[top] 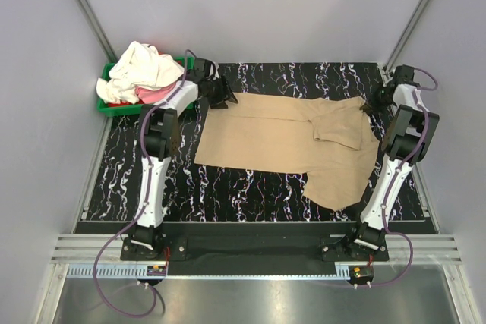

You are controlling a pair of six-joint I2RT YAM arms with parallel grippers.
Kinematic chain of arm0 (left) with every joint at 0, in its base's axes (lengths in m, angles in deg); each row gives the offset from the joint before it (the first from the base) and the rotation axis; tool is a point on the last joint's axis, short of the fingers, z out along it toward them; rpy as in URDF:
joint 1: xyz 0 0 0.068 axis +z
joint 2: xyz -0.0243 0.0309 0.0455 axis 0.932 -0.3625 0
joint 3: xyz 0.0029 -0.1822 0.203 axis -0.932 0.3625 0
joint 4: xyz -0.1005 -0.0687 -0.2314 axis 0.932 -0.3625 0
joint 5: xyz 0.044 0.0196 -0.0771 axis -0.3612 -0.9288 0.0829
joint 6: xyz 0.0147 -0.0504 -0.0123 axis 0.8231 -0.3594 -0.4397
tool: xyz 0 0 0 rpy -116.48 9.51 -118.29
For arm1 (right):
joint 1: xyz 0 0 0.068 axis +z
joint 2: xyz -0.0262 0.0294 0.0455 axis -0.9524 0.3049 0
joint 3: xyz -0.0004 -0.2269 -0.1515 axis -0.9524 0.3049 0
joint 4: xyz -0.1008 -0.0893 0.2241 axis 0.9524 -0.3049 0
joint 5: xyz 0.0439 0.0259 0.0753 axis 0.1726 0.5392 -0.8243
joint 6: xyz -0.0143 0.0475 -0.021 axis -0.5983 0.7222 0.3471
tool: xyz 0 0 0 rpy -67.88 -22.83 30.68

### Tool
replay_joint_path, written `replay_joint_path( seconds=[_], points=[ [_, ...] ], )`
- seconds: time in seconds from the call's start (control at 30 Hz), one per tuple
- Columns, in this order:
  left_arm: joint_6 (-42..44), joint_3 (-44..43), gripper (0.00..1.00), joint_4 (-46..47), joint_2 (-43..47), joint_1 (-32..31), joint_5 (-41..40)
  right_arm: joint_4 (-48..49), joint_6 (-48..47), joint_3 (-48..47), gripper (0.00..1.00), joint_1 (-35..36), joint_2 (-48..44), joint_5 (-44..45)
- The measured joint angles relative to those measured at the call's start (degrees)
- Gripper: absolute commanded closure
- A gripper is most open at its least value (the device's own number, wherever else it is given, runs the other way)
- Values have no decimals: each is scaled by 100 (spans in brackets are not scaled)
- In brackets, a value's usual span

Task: Fold and stack the t-shirts
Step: Fold the tshirt

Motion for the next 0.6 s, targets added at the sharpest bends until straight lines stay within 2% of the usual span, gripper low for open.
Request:
replay_joint_path(
  seconds=[0.17,0.3,0.37,0.5,0.6],
  points=[
    [-216,-63,42,-2,-46,68,-81,483,216,-22,100,-92,101,-7],
    [-354,-483,42,4,-291,87,-138,780,452,-129,99,-111,221,7],
    [-396,-745,42,-15,-435,94,-118,872,616,-199,88,-118,275,-11],
    [-393,-933,42,-20,-494,111,11,960,848,-197,71,-146,282,-153],
    [-352,-859,41,-37,-326,122,90,1003,1021,9,67,-162,120,-122]
  ],
)
